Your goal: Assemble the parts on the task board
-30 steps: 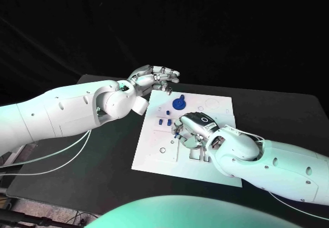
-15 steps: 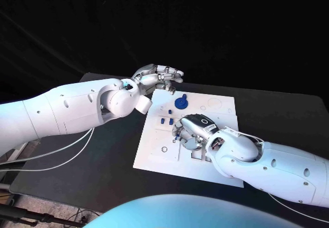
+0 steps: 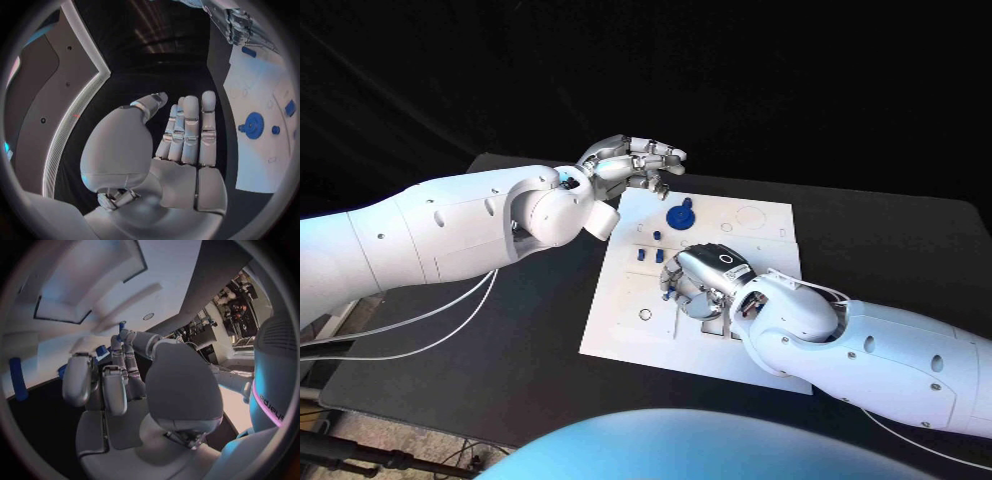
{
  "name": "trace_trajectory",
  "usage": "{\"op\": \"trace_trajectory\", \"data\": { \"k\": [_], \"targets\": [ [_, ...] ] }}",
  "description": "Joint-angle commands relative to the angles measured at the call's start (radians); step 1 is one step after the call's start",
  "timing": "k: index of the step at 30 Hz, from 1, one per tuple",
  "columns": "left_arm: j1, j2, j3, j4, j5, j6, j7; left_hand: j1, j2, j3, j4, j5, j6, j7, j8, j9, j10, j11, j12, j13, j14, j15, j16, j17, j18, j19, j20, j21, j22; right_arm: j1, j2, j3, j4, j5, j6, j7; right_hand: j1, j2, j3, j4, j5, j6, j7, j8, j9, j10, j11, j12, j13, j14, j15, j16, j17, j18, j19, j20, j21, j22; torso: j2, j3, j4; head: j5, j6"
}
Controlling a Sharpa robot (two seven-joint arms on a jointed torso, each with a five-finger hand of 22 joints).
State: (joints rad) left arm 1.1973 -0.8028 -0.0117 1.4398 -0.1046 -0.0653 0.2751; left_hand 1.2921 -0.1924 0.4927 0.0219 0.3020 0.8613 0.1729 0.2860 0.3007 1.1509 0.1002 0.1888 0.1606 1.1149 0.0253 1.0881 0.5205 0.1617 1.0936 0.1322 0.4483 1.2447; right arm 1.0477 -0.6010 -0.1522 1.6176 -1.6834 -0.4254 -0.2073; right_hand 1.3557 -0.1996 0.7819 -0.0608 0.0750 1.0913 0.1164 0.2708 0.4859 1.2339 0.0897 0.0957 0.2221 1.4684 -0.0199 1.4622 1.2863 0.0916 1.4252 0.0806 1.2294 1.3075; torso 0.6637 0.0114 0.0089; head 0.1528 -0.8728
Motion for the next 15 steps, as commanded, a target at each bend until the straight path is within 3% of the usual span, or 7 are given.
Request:
{"op": "trace_trajectory", "data": {
  "k": [1,15],
  "targets": [
    [0.001,0.002,0.001,0.002,-0.003,0.009,0.002,0.009,-0.001,-0.002,-0.004,0.004,-0.009,-0.001,0.002,0.000,-0.007,0.000,0.006,0.001,-0.004,0.002,-0.003,-0.002,0.018,0.008,-0.001,-0.004,-0.001,-0.002,0.004,-0.001,-0.003,-0.011,0.022,0.005,-0.002,0.008,0.005,-0.001,0.005,0.000,0.002,0.001,0.002,0.042,-0.037,0.004,0.030,0.048,-0.004,0.003,0.000,-0.013,-0.003,-0.002,-0.005,0.107,0.000,0.0004,0.0008,0.001,0.000],
    [0.002,0.000,0.001,0.003,-0.003,0.015,-0.003,0.008,-0.001,-0.003,-0.004,0.004,-0.011,-0.001,0.003,0.000,-0.008,0.000,0.006,0.002,-0.005,0.002,-0.004,-0.002,0.018,0.008,-0.001,-0.005,-0.002,-0.007,0.019,-0.003,-0.014,-0.032,0.042,-0.008,-0.004,0.008,0.005,-0.001,0.005,0.000,0.003,0.001,0.002,0.042,-0.037,0.003,0.031,0.047,-0.004,0.003,-0.001,-0.012,-0.004,-0.002,-0.006,0.107,0.000,-0.0001,-0.0003,-0.002,0.000]
  ]
}}
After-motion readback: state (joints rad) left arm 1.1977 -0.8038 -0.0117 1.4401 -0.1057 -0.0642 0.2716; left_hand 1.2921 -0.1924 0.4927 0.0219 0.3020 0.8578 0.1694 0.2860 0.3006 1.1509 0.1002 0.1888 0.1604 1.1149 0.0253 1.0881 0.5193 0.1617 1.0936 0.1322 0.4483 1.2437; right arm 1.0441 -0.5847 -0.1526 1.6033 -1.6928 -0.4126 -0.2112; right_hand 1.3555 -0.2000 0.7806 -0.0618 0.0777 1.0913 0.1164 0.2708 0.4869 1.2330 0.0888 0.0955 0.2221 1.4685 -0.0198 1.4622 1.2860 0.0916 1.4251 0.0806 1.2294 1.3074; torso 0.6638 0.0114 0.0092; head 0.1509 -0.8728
